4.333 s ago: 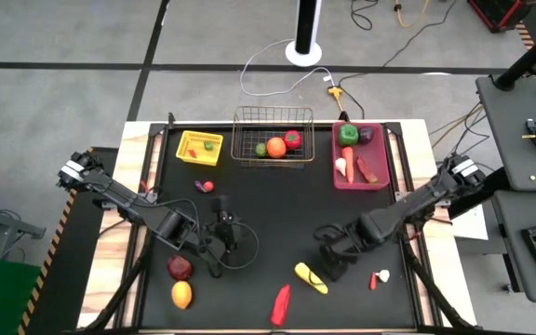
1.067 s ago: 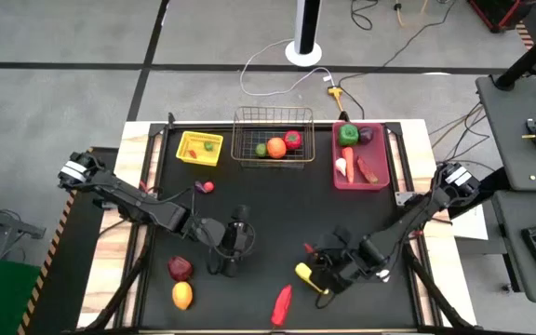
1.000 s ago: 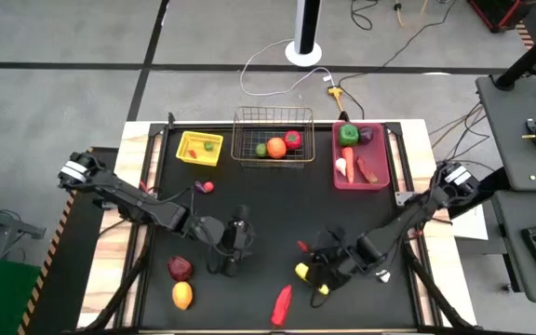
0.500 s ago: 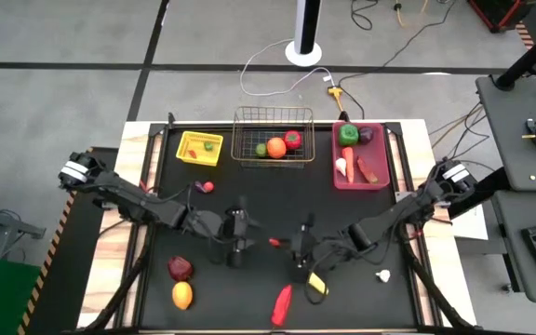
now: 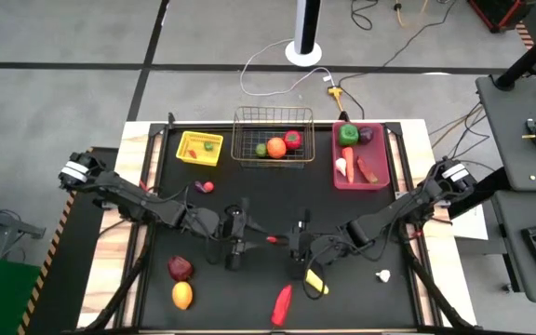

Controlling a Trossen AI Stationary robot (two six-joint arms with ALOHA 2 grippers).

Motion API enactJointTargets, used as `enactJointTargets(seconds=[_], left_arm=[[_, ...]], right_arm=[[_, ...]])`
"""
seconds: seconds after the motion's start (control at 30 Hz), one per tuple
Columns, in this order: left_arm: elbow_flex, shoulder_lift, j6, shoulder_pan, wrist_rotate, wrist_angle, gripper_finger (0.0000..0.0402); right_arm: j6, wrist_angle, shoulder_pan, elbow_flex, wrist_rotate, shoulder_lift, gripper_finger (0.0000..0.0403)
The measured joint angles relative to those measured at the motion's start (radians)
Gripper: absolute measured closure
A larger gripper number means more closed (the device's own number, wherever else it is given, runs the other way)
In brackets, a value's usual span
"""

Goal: Sort produce into baskets
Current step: Put the small orange chili pepper into the yellow bin

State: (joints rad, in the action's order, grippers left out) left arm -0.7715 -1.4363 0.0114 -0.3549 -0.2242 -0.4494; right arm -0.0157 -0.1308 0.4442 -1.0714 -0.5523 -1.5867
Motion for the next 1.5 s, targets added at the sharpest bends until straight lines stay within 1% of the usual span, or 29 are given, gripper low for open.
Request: enactJointTargets(seconds=[0.23, 0.33, 0.47, 0.67, 0.73, 0.9, 1.0, 1.17, 1.27, 1.4, 1.47, 1.5], left_arm=[[0.0, 0.0, -0.03, 0.005, -0.001, -0.01, 0.0277], [0.0, 0.0, -0.043, 0.005, -0.001, -0.01, 0.0283], [0.0, 0.0, -0.054, 0.005, -0.001, -0.013, 0.0312], [0.0, 0.0, -0.069, 0.005, -0.001, -0.014, 0.0384], [0.0, 0.0, -0.072, 0.005, -0.001, -0.014, 0.0393], [0.0, 0.0, -0.073, 0.005, -0.001, -0.014, 0.0396], [0.0, 0.0, -0.075, 0.006, -0.002, -0.014, 0.0398], [0.0, 0.001, -0.078, 0.014, -0.007, 0.006, 0.0399], [0.0, 0.012, -0.078, 0.019, -0.059, 0.05, 0.04], [-0.007, 0.06, -0.058, 0.036, -0.137, 0.183, 0.04], [-0.024, 0.092, -0.016, 0.051, -0.179, 0.295, 0.04], [-0.037, 0.106, 0.007, 0.059, -0.216, 0.36, 0.04]], right_arm=[[0.017, -0.017, -0.004, 0.0, 0.002, 0.0, 0.036], [0.017, -0.017, -0.006, 0.0, 0.002, 0.0, 0.036], [0.017, -0.017, -0.006, 0.0, 0.002, 0.0, 0.036], [0.017, -0.016, -0.006, 0.0, 0.002, 0.0, 0.036], [0.017, -0.016, -0.006, 0.0, 0.001, 0.0, 0.036], [0.015, -0.014, -0.006, 0.0, 0.002, 0.0, 0.0355], [0.008, -0.013, -0.006, 0.0, 0.002, 0.001, 0.034], [-0.01, -0.006, -0.013, 0.0, 0.002, 0.014, 0.03], [-0.024, 0.021, -0.022, 0.0, 0.001, 0.028, 0.0278], [-0.07, 0.097, -0.041, -0.015, -0.001, 0.069, 0.0253], [-0.102, 0.155, -0.053, -0.032, -0.008, 0.097, 0.0243], [-0.121, 0.188, -0.06, -0.04, -0.015, 0.109, 0.0238]])
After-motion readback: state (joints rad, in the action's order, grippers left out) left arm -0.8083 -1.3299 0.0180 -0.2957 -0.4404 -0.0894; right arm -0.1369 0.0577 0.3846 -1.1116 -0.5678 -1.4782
